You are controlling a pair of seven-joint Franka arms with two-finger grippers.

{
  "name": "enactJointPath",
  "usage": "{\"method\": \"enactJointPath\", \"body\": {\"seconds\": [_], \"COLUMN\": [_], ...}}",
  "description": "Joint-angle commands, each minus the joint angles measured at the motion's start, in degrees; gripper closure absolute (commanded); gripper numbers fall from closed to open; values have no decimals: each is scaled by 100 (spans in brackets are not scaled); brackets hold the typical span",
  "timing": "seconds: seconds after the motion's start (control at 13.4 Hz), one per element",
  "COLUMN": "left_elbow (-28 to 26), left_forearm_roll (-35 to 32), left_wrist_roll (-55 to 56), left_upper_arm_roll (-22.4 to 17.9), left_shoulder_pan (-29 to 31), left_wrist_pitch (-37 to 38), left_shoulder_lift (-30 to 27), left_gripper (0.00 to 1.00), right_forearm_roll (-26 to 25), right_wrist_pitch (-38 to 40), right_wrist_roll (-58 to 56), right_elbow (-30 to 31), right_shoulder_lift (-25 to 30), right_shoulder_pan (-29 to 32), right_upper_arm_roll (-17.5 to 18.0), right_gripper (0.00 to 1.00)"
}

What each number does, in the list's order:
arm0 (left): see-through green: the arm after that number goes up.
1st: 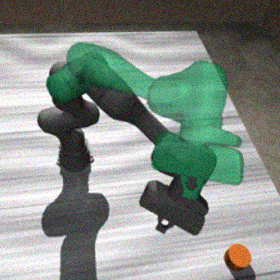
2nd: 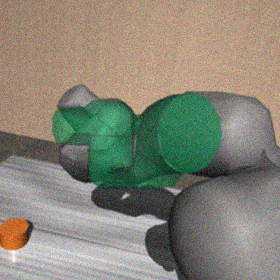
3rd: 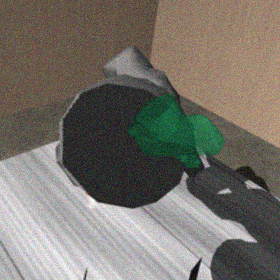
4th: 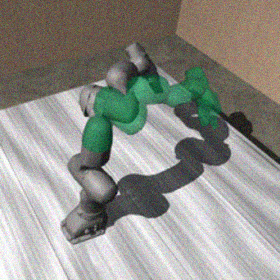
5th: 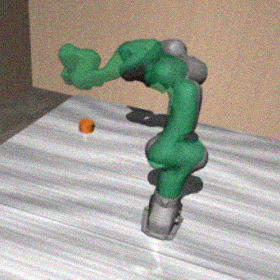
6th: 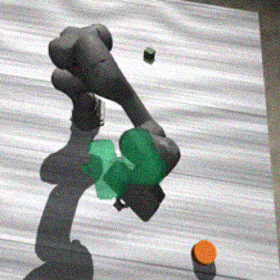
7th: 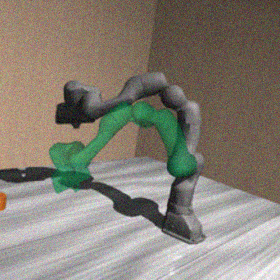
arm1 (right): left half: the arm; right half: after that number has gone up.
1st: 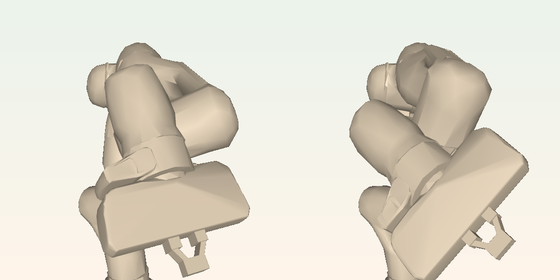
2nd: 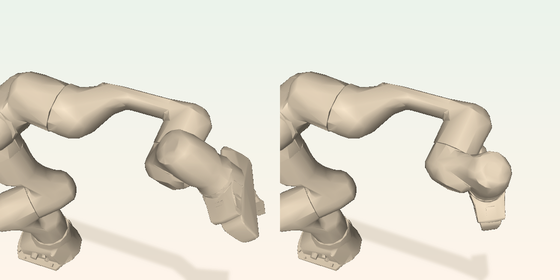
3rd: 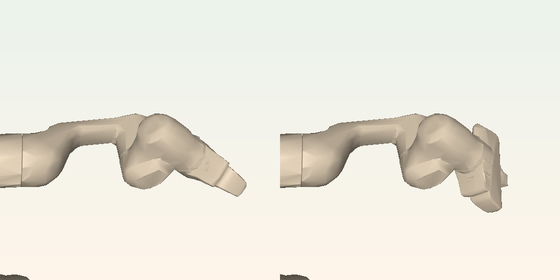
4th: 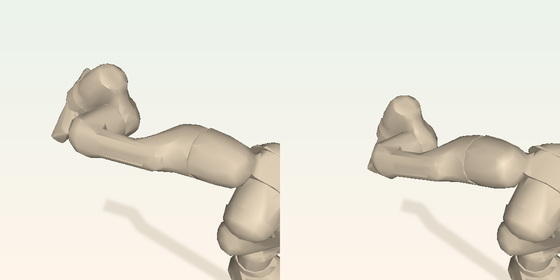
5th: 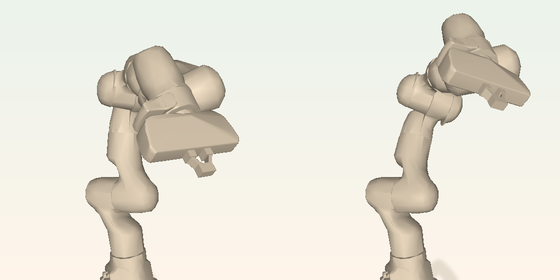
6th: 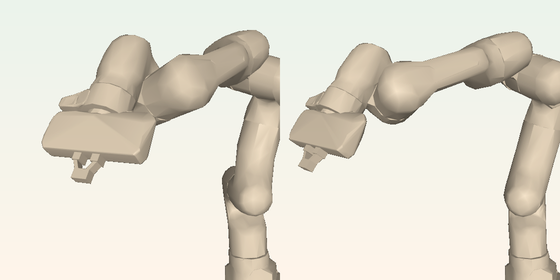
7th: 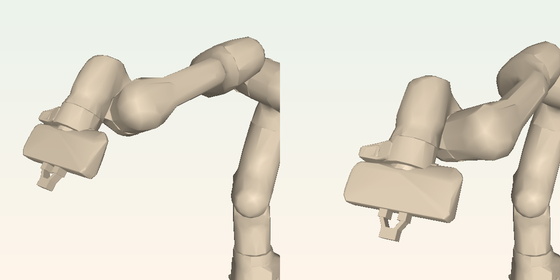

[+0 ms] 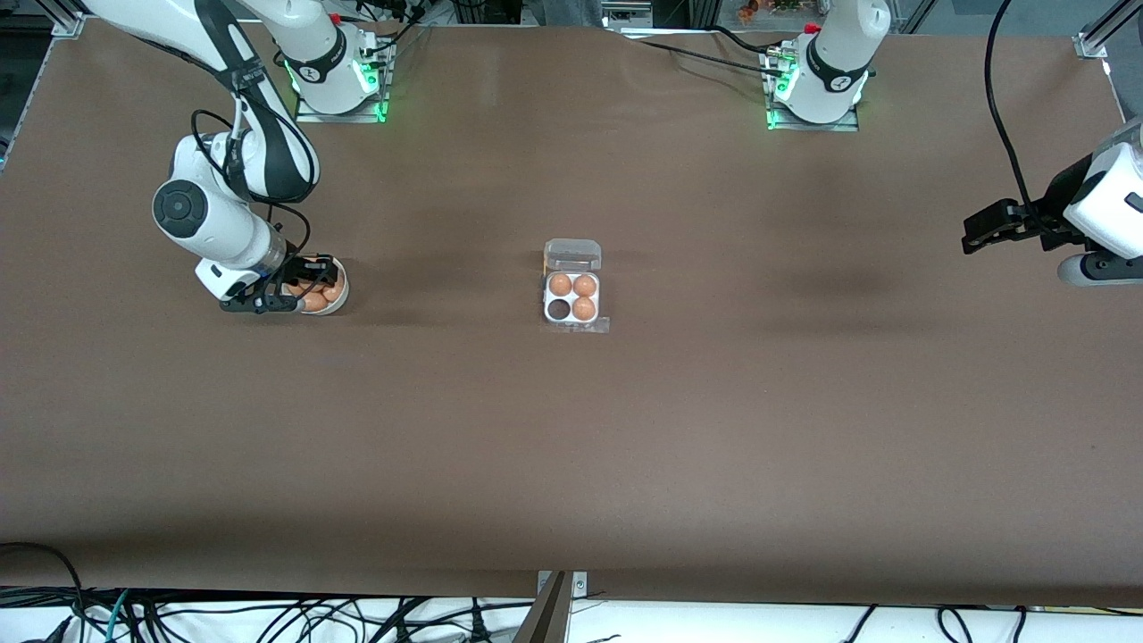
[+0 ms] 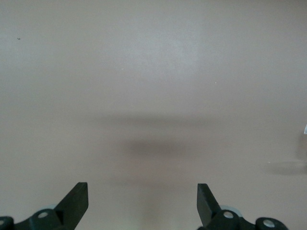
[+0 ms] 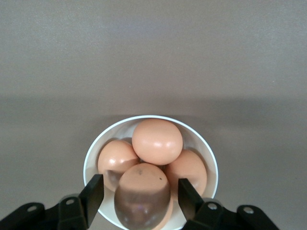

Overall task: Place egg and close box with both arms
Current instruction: 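Lower the right gripper and close it on one brown egg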

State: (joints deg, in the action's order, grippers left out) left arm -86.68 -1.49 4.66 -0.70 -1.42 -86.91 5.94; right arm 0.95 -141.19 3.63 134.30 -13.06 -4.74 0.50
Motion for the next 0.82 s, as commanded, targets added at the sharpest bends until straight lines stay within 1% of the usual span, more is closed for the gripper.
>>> {"method": "enactJointPath", "body": {"seconds": [0.0,0.07,0.15,0.3,0.6,0.67,0.75], "left_elbow": [143,143,152,152,143,143,143], "left_forearm_roll": [17,17,17,17,17,17,17], "left_wrist_roll": [-45,-36,-36,-36,-45,-45,-45], "left_upper_arm_roll": [9,18,26,26,26,26,26], "left_shoulder_pan": [19,19,19,19,19,19,19], "left_wrist_pitch": [77,77,77,77,77,77,77], "left_shoulder_lift": [83,109,110,110,110,110,118], "left_gripper": [0,0,0,0,0,0,0], "right_forearm_roll": [-51,-51,-51,-69,-69,-60,-69], "right_wrist_pitch": [-92,-92,-92,-92,-84,-75,-75], "right_wrist_roll": [-47,-47,-47,-56,-144,-152,-153], "right_elbow": [96,87,87,87,61,52,43], "right_shoulder_lift": [-21,-30,-39,-74,-74,-66,-65], "right_shoulder_pan": [-9,-9,-9,-9,-9,-9,-9], "right_upper_arm_roll": [12,12,12,12,12,12,12], "right_gripper": [51,51,56,58,74,76,80]}}
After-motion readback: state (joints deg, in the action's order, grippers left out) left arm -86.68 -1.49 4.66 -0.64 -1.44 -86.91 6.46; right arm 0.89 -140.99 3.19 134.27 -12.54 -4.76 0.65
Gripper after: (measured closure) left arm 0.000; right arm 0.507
